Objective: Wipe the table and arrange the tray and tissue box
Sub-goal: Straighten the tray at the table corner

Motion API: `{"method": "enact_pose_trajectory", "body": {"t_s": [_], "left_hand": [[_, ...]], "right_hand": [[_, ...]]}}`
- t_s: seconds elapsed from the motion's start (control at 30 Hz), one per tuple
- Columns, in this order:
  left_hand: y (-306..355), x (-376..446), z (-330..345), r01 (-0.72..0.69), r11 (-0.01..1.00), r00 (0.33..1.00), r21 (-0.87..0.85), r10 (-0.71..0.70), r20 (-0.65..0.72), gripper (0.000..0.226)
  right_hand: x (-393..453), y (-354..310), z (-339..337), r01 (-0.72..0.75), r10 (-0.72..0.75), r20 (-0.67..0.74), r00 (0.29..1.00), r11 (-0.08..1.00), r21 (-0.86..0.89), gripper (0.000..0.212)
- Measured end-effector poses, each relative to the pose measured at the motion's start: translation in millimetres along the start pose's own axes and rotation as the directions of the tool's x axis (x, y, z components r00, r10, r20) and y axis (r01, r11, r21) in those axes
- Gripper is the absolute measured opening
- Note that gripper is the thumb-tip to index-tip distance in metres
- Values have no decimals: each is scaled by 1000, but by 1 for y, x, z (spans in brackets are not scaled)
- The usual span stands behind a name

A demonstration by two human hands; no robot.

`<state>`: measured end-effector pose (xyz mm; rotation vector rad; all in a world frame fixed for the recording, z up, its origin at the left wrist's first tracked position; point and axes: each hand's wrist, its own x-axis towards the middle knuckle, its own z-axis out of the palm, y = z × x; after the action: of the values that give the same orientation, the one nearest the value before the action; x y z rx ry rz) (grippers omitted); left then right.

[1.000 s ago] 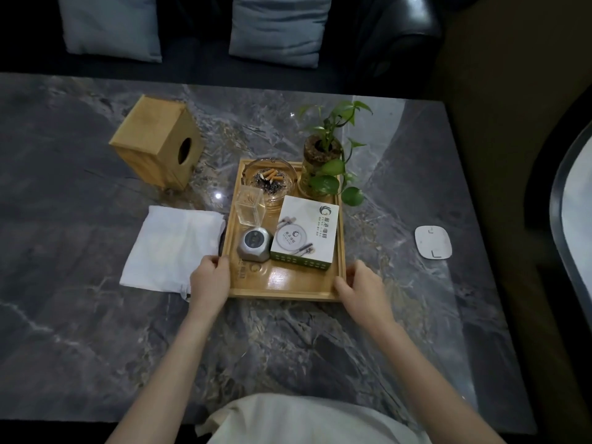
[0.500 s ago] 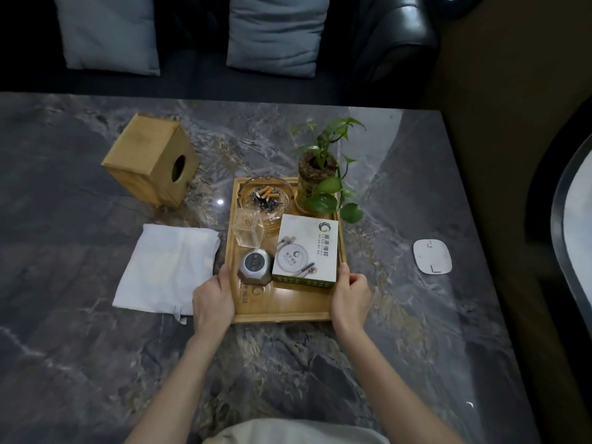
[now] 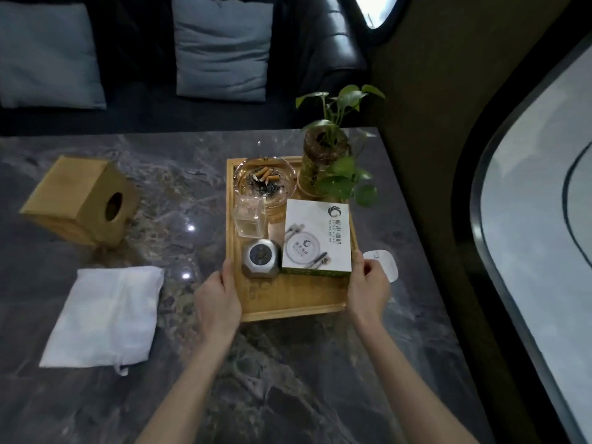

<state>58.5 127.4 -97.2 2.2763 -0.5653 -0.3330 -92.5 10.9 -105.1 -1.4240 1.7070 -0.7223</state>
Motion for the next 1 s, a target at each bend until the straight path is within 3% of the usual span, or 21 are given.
{"method": "enact_pose_trajectory", "body": {"t_s": [0.17,0.33,0.7,1.0], "left_hand": [[27,-9,40,10,993,996,-118,1,92,50],[50,-27,73,-14,985,988,-169,40,149,49],[44,-69,122,35,998,982,-57,-24,186,54],[40,-80,133,52,998,977,-18,-47,210,52]], "right_hand": [[28,3,-44,16,-19,-76,997,999,-48,27],[51,21,-79,21,-35,-125,992,994,-105,36],[73,73,-105,-13,-8,-114,993,983,-181,38],[76,94,-104,-116,106,-70,992,982,-151,38]]}}
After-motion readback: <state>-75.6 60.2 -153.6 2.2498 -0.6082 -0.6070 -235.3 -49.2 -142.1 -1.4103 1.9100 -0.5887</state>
